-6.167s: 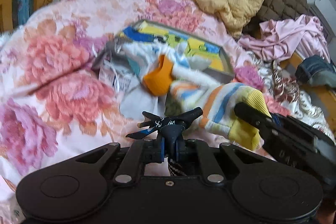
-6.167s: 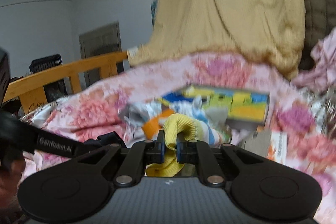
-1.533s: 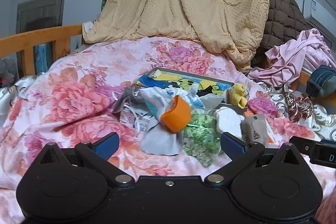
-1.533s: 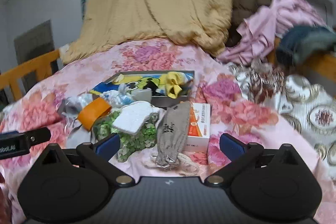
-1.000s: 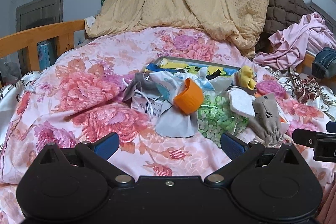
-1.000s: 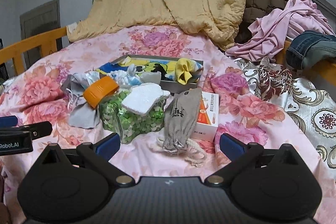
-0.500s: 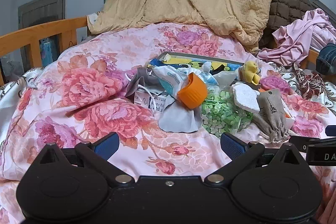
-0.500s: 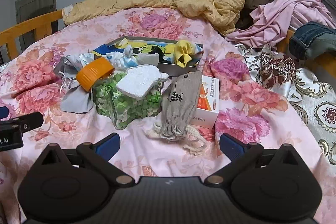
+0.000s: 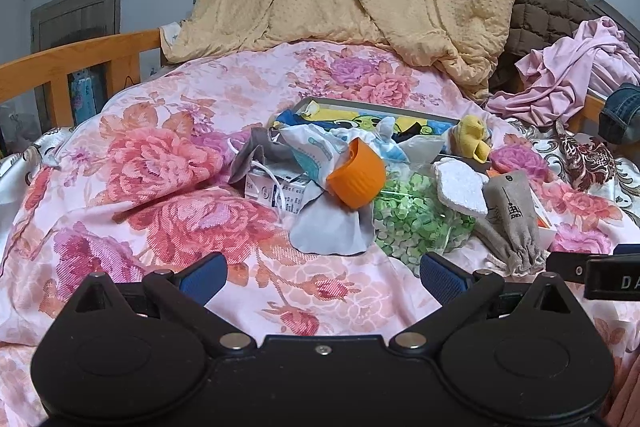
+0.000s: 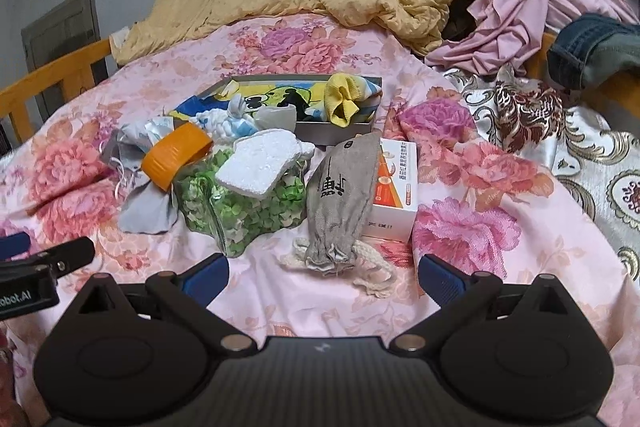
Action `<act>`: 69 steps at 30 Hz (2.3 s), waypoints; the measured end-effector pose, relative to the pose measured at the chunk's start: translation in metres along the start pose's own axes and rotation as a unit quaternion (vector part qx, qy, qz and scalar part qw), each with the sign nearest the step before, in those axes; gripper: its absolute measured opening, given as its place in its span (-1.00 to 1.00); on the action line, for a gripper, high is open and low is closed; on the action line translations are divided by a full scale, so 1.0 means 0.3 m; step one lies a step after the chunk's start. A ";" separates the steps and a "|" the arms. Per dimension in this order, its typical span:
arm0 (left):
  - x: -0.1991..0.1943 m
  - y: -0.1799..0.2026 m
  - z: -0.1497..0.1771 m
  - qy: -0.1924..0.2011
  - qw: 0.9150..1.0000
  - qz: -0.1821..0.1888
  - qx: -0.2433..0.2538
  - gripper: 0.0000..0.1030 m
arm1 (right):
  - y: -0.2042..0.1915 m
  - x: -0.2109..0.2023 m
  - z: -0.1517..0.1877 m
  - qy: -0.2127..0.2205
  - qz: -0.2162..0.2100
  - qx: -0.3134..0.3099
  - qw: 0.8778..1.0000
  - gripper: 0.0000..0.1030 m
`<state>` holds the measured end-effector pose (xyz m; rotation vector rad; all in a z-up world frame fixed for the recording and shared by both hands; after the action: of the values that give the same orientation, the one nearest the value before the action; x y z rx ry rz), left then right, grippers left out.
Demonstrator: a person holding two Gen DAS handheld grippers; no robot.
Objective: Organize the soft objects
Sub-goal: 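Move both tools back toward the remaining pile, then grasp the white fluffy cloth with the left tool while the right tool grasps the grey pouch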
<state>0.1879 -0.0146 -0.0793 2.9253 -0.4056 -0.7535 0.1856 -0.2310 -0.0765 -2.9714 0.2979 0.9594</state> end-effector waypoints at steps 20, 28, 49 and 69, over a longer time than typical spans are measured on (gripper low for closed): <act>0.173 0.102 -0.140 -0.005 0.997 0.040 0.059 0.98 | 0.142 0.170 -0.101 -0.079 -0.066 0.136 0.985 0.99; 0.260 0.144 -0.223 -0.005 0.994 0.063 0.093 0.98 | 0.155 0.284 -0.165 -0.083 -0.064 0.102 0.989 0.99; 0.490 0.266 -0.238 -0.076 0.975 0.177 0.112 0.88 | 0.136 0.378 -0.088 -0.152 -0.096 0.117 0.977 0.61; 0.583 0.338 -0.216 -0.137 0.963 0.163 0.166 0.33 | 0.121 0.405 -0.073 -0.165 -0.103 0.114 0.974 0.16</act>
<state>0.3434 -0.1591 -0.0875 2.9241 -1.1095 -1.1326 0.2882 -0.2897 -0.1272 -2.5228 0.0827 1.2687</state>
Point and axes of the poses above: each gripper's, at about its wrist camera, not at the fingertips, and x roughly the way its jaws point, y to its right, z to its underside, the point moved 7 cm from there along x, roughly the way its jaws point, and after that the axes turned 10 degrees about z, right-handed, at the moved point
